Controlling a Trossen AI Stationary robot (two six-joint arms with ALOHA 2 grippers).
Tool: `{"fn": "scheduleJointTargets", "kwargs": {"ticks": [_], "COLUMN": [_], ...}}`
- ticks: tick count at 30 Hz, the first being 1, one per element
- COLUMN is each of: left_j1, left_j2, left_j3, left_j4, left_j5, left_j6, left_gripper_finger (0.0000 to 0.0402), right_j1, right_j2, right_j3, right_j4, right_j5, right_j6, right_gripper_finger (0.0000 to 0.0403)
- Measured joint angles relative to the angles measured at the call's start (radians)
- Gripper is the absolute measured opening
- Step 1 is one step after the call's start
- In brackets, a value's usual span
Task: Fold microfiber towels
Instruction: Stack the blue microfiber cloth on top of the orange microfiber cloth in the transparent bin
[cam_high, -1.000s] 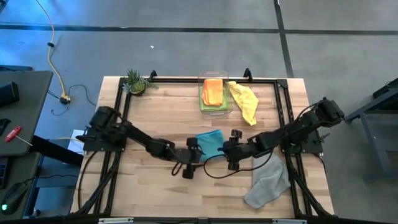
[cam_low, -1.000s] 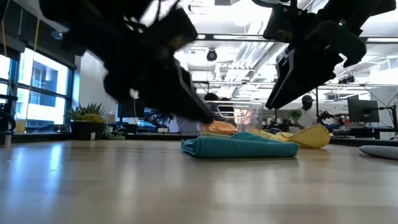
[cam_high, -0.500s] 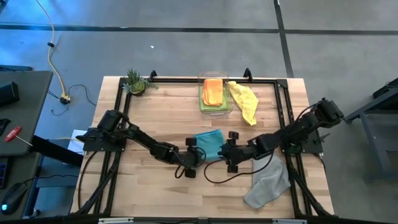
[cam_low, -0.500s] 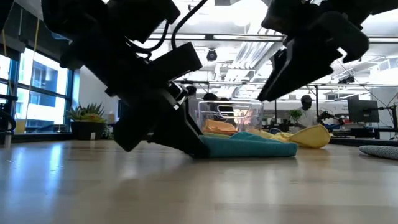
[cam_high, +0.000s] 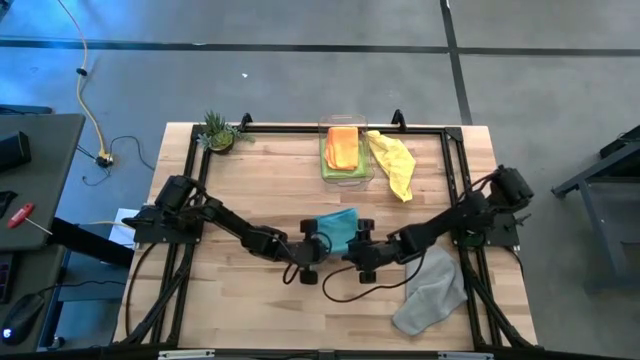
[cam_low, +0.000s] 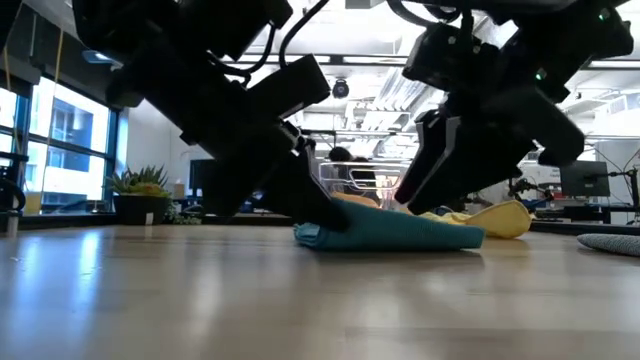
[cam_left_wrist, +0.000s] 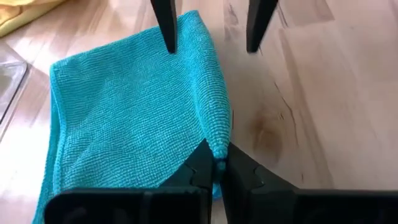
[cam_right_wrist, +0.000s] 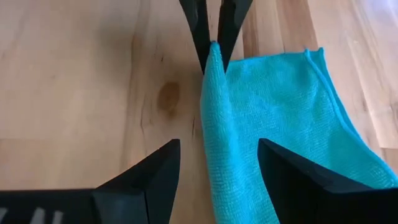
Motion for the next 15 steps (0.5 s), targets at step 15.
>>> {"fn": "scheduleJointTargets", "kwargs": {"ticks": [15], "left_j1": [0.015], "left_j2": [-0.046], "left_j3": [-0.001], "left_j4": [0.063], "left_j5": [0.006], "left_j6": [-0.041], "left_gripper_finger": [0.0002], "right_j1": [-0.009], "right_j2": [0.032], "right_j3": [0.001], "right_j4": [0.037], "right_j5": [0.087], "right_j6": [-0.125], "right_gripper_finger": [0.028]}}
